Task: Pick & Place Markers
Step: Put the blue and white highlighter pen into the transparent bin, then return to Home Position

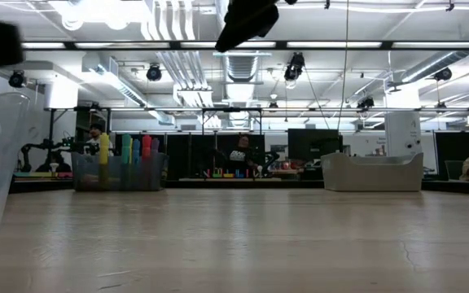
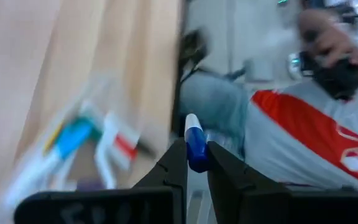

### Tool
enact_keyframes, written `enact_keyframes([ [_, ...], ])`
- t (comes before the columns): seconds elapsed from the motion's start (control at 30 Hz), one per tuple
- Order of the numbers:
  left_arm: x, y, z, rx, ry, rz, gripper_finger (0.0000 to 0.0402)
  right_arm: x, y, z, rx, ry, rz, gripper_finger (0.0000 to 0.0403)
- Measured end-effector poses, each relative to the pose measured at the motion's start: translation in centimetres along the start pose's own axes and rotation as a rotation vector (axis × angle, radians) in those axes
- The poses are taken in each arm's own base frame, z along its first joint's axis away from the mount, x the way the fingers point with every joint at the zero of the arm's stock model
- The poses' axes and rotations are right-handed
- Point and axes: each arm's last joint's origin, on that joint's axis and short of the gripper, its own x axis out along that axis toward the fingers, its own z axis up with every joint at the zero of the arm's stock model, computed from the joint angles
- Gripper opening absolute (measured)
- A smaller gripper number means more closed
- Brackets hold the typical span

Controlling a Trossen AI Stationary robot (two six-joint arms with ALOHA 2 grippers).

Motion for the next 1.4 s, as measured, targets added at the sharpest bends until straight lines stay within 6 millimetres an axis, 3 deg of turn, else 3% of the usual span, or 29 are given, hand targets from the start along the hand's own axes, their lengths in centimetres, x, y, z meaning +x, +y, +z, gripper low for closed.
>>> enact_keyframes([
  [0.17,1.3,1.3,-1.7,-0.275,0.215,0.131,0.0039,0.4,0.0,-0.5,-0.001,0.021,-0.002,0.0270],
  [0.3,2.3,2.1,-2.0,-0.406,0.239,0.207,0.0039,0.4,0.0,-0.6,-0.001,0.020,-0.002,0.0264],
  [0.43,3.1,1.8,-1.8,-0.413,0.224,0.168,0.0059,0.4,0.0,-0.6,-0.001,0.021,-0.002,0.0260],
  [0.73,3.1,1.8,-1.8,-0.400,0.225,0.170,0.0164,0.9,0.3,-1.3,0.027,0.048,0.000,0.0265],
  [0.87,2.9,1.5,-1.6,-0.331,0.238,0.125,0.0175,1.2,0.3,-1.7,0.049,0.067,-0.006,0.0253],
  [1.03,2.6,1.3,-1.2,-0.219,0.136,0.122,0.0175,1.4,-0.1,-1.8,0.054,0.065,-0.042,0.0190],
  [1.2,2.6,1.9,-0.8,-0.164,0.104,0.161,0.0166,1.5,-0.8,-1.8,0.067,0.062,-0.053,0.0067],
  [1.27,2.5,2.0,-0.3,-0.088,0.056,0.174,0.0144,1.7,-1.1,-1.8,0.063,0.047,-0.057,0.0025],
  [1.4,2.0,2.4,0.7,0.044,-0.026,0.208,0.0070,2.7,-2.2,-2.2,0.049,0.002,-0.061,0.0012],
])
